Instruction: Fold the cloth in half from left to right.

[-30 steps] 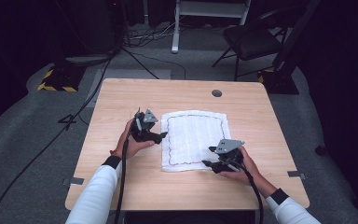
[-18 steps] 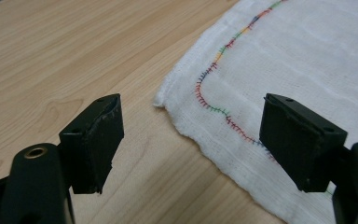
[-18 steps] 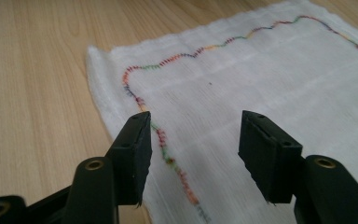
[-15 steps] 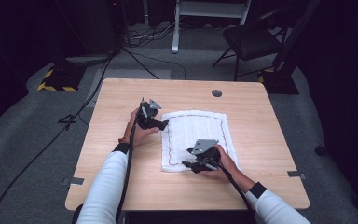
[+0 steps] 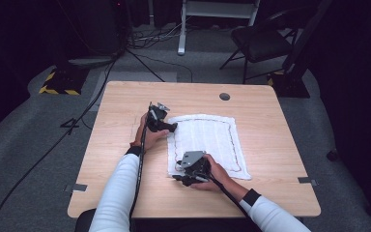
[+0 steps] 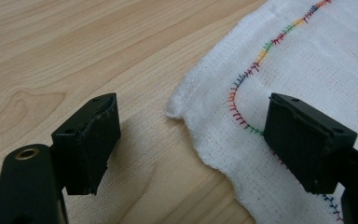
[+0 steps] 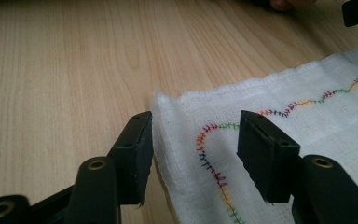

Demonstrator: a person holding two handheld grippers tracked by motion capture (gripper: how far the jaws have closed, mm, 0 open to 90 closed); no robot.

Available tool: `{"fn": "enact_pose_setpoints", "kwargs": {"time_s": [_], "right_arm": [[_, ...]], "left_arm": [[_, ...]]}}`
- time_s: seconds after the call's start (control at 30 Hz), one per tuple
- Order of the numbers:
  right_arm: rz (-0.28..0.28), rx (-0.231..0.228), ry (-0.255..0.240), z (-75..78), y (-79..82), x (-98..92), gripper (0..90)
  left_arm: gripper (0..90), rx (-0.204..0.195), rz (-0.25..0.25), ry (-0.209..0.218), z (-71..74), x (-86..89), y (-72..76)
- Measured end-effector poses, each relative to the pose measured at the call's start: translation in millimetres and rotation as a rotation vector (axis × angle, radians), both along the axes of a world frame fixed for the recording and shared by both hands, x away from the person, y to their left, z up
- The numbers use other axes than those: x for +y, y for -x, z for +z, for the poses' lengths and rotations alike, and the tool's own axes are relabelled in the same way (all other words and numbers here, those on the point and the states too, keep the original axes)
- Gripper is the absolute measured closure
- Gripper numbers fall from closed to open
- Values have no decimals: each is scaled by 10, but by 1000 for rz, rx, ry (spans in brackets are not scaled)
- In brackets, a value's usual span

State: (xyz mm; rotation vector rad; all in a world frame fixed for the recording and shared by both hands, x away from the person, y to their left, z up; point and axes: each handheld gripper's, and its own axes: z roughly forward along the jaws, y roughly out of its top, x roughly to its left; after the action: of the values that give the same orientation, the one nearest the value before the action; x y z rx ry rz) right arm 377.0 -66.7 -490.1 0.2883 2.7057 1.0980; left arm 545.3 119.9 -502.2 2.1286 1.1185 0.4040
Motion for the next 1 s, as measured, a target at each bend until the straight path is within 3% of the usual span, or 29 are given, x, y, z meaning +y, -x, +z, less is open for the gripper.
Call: {"fn": "enact_pose_setpoints", "kwargs": {"time_s": [0.13,0.17,0.23,0.27,0.37,0.4,0.47,0.5,0.67,0.7,0.97,1.0], "right_arm": [[9,4,-11,-20,-7,80,457],[13,-8,12,-35,7,139,463],[12,-8,7,-39,11,160,471],[5,-6,7,-39,4,186,504],[-14,-11,7,-38,-3,190,574],[-35,-8,10,-35,-6,177,689],[-50,-12,14,-34,-8,172,729],[-68,-3,3,-43,-18,157,824],[-72,-15,13,-34,2,145,863],[-72,-12,12,-33,3,142,865],[-52,-25,1,29,36,183,870],[-48,-43,-5,51,51,200,872]], "left_arm": [[202,-4,-15,6,1,1,14],[309,-13,-54,18,5,6,32],[332,-14,-62,19,6,8,35],[461,-21,-84,32,12,20,39],[660,-12,-85,45,18,30,49],[702,2,-97,63,20,58,46],[746,5,-98,68,19,69,47],[800,13,-106,75,21,82,45],[857,3,-121,51,47,53,50],[860,-4,-132,30,74,51,58],[869,-19,-159,8,176,121,104],[870,-22,-160,-4,193,147,116]]}}
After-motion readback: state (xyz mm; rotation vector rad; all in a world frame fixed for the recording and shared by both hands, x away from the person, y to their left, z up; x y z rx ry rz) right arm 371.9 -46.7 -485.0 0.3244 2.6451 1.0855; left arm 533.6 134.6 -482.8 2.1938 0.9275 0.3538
